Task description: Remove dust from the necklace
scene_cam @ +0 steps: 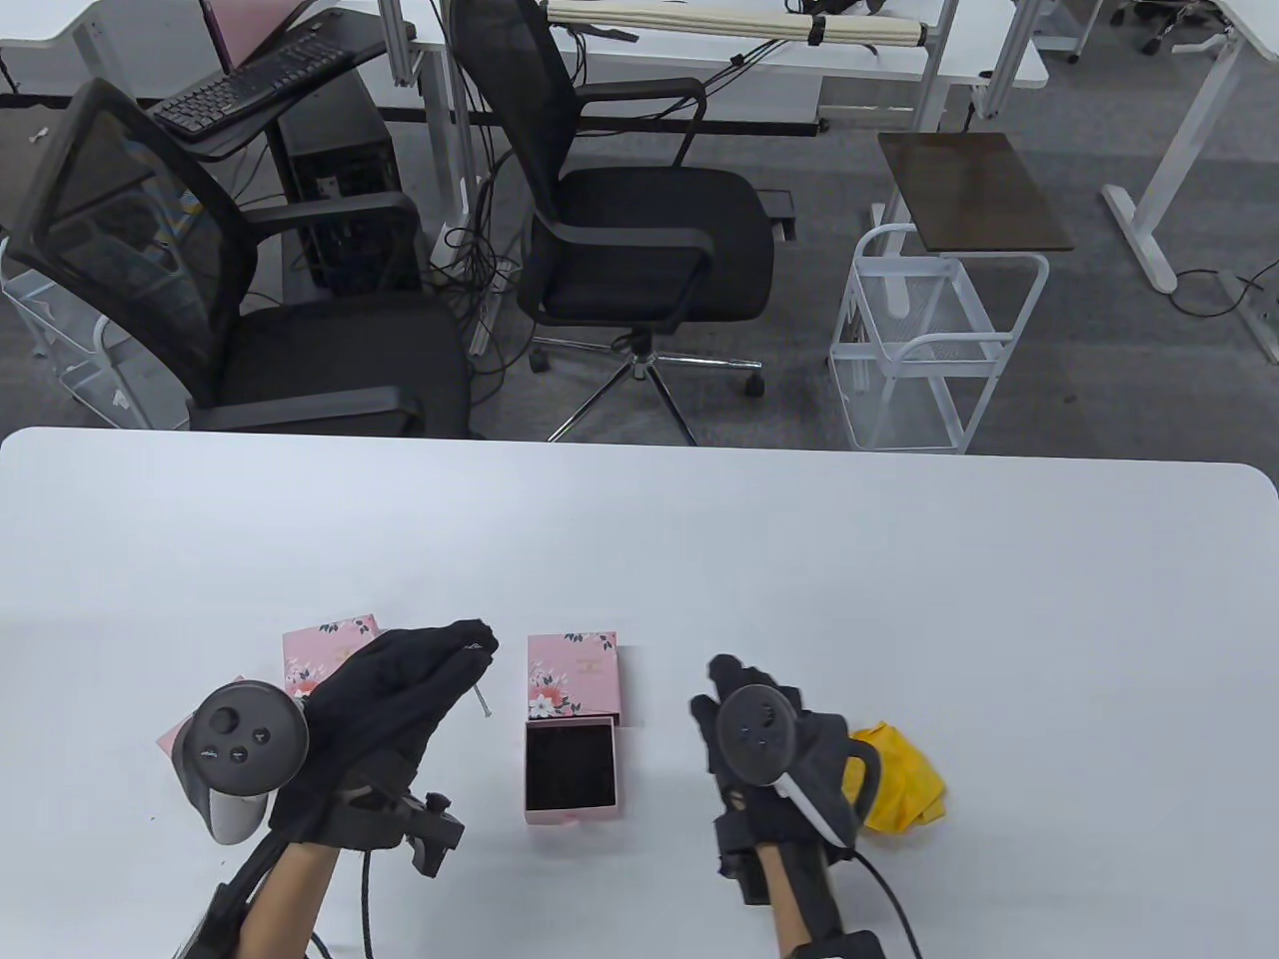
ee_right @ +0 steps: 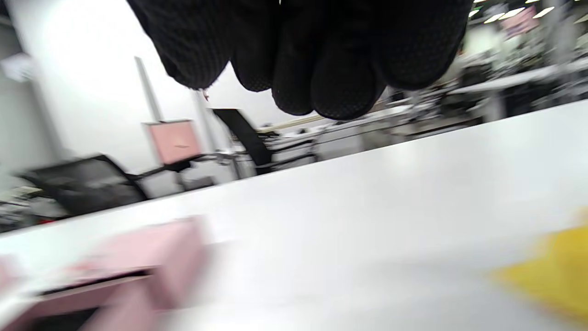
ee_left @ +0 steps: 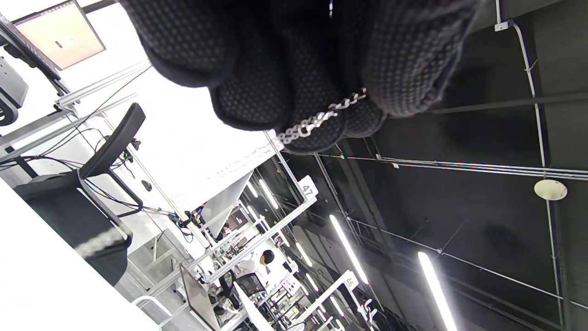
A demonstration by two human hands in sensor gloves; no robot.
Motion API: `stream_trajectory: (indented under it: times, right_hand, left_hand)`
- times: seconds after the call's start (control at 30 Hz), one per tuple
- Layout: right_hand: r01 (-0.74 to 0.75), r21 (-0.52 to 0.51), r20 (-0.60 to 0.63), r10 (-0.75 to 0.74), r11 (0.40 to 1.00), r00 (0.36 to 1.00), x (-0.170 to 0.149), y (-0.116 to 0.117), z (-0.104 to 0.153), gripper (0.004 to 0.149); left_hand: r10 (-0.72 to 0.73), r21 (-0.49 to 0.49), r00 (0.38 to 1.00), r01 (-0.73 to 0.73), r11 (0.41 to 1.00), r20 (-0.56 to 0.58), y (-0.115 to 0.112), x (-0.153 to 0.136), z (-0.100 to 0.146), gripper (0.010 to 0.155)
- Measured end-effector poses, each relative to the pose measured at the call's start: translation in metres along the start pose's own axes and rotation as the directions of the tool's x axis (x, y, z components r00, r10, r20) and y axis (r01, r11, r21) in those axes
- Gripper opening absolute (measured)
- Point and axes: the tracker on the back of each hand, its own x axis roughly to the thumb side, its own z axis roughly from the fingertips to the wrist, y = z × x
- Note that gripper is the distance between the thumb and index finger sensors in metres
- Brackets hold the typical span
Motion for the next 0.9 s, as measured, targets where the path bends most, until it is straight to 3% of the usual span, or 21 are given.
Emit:
stream_trajectory:
  times: [0.07, 0.17, 0.43, 0.6, 0.73, 0.9]
  right_hand:
    - [-0.111, 0.043, -0.075, 0.114, 0.993, 0.991, -0.030, 0.001, -0.004, 0.051]
    - [-0.243, 0.193, -0.166, 0.276, 0.950, 0.947, -0.066, 0.013, -0.006, 0.052]
    - [-0.250, 0.382, -0.249, 0.359, 0.890, 0.900, -0.097, 0.054, -0.002, 0.065]
    - [-0.223, 0.327, -0.286, 0.321, 0.918, 0.903, -0.098, 0.055, -0.002, 0.061]
    - [-0.197, 0.225, -0.315, 0.263, 0.954, 0.912, -0.101, 0.057, 0.000, 0.051]
    - [-0.227, 0.242, -0.292, 0.294, 0.943, 0.910, -0.093, 0.058, -0.003, 0.040]
  left_hand:
    - [0.001, -0.006, 1.000, -0.001, 1.000, 0.001, -0.001, 0.000, 0.000, 0.037]
    - [0.002, -0.013, 1.000, -0.002, 1.000, 0.005, -0.002, 0.000, 0.000, 0.037]
    - [0.018, -0.028, 1.000, -0.017, 0.999, 0.011, -0.003, 0.000, 0.000, 0.037]
    - [0.032, -0.029, 0.999, -0.031, 0.999, 0.019, -0.003, 0.001, 0.001, 0.037]
    - [0.039, -0.022, 0.999, -0.039, 0.999, 0.022, 0.001, 0.002, 0.003, 0.037]
    - [0.038, -0.030, 0.999, -0.038, 0.999, 0.017, -0.001, 0.002, 0.002, 0.037]
